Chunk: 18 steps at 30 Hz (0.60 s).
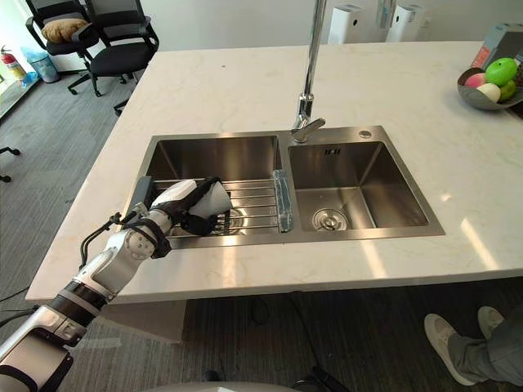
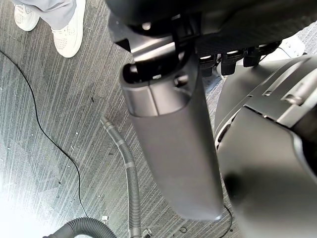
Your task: Walk over to the sink, pick up the cup, carry it to the dishwasher, place the cup inside the dishwasher, then close the dishwasher door
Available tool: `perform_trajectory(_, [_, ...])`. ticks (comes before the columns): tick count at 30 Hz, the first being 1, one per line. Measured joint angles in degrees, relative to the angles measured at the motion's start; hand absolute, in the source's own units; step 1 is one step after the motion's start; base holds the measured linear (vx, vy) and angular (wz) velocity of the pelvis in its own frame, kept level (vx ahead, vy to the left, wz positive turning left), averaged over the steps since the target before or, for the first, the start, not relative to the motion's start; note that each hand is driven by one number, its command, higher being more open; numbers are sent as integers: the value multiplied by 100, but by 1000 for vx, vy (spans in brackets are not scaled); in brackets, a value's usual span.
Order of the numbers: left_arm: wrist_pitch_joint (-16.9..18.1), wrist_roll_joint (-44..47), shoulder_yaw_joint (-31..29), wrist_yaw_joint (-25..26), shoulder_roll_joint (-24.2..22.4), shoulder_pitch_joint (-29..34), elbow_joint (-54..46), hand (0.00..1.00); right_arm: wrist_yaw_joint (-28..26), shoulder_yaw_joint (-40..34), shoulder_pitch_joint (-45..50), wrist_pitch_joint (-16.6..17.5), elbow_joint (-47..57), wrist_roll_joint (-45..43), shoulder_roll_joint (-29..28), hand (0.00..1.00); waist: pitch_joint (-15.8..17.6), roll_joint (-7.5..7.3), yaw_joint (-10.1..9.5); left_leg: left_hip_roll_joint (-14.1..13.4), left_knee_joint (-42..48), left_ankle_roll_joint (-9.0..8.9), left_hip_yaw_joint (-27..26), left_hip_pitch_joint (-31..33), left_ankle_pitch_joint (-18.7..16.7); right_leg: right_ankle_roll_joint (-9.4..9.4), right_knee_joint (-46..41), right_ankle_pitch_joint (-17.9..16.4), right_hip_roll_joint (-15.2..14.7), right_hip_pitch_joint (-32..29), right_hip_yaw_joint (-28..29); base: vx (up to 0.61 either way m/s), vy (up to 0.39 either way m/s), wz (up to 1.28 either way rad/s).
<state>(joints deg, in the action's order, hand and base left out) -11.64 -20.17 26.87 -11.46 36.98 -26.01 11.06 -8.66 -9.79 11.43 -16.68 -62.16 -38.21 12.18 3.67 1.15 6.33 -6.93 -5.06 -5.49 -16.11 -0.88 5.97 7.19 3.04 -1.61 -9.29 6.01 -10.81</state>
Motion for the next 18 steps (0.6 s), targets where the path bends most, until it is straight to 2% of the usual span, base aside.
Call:
perform_trajectory(5, [-478,-42,-47,-797,17,-213,1,100,47,133,-25,-19,-3,-7,34,100,-3,2,3,4,-24,0,60,-17,0,20,0,-16,0,51,-61,-26,-14,5])
perform_trajectory(8, [-641,-553,-133,-1171,-72,-251,3,100,75,139,-27,-23,-14,-15,36,100,-19,6,6,8,-26,-1,89,-19,-1,31,0,-24,0,72,-86,-13,-12,4])
perform_trajectory(10, [-650,-813,-277,-1371,-201,-252,61,100,120,148,-30,-27,-23,-41,35,100,-35,6,5,10,-26,-1,102,-20,-1,35,0,-26,0,82,-98,-14,-11,4])
perform_trajectory(18, [-647,-1344,-413,-1548,-453,-264,266,100,167,170,-47,-42,-54,-46,34,100,-111,1,7,12,-26,-6,113,-20,-4,39,0,-28,-1,84,-100,0,0,0])
